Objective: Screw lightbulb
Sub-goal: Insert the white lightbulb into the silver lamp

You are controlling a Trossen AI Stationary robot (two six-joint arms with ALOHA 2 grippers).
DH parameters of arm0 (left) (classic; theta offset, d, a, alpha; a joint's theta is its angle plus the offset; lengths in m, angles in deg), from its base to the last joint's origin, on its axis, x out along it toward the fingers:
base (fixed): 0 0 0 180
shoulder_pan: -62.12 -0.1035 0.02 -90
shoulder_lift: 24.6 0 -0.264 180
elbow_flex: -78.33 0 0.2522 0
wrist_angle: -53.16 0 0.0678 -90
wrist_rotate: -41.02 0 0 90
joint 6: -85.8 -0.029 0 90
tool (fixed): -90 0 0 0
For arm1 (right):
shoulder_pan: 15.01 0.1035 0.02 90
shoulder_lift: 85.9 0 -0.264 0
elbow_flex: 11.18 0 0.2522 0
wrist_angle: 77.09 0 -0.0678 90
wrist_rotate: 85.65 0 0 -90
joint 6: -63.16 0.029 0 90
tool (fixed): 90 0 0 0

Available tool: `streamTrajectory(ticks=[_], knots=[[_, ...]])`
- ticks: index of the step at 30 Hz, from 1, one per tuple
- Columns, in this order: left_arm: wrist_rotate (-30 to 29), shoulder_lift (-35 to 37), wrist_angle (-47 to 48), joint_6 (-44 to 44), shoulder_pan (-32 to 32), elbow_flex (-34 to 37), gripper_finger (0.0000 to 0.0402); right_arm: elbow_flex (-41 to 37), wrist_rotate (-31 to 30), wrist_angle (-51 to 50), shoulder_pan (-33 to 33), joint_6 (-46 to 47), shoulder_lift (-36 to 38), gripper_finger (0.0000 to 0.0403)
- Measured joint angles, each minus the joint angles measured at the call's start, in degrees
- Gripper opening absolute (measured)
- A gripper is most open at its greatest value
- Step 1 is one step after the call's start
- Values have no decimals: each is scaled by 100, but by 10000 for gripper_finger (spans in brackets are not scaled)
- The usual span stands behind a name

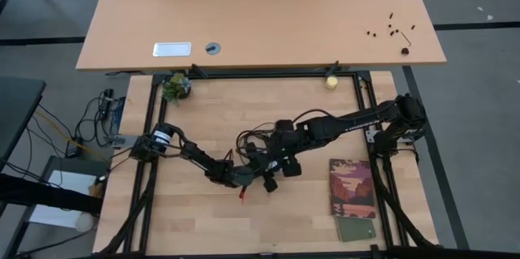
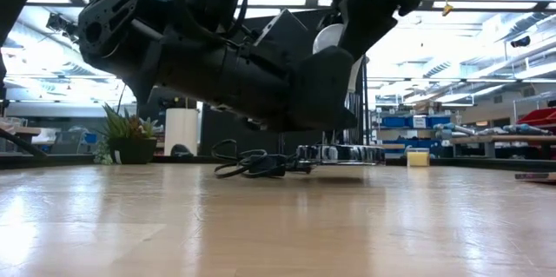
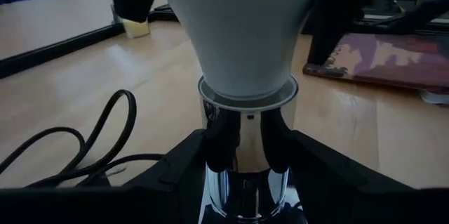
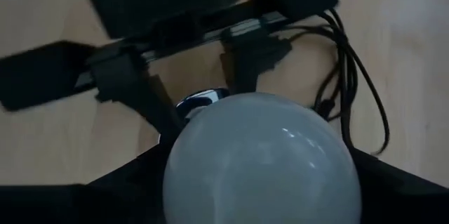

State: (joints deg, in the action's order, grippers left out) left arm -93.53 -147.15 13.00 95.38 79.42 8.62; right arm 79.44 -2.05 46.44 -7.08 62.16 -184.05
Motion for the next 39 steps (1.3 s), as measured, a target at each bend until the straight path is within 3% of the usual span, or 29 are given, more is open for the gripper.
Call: streamTrajectory(ticks=[20, 31, 39], knots=[[-863, 61, -411, 178, 114, -71, 184, -26, -546, -90, 48, 3590, -37, 265], [-763, 44, -35, 119, 166, -67, 184, -19, -356, -314, 463, 3559, 169, 274], [-791, 35, 287, 169, 162, -60, 184, -16, -1493, -1126, 1102, 3815, 578, 282]])
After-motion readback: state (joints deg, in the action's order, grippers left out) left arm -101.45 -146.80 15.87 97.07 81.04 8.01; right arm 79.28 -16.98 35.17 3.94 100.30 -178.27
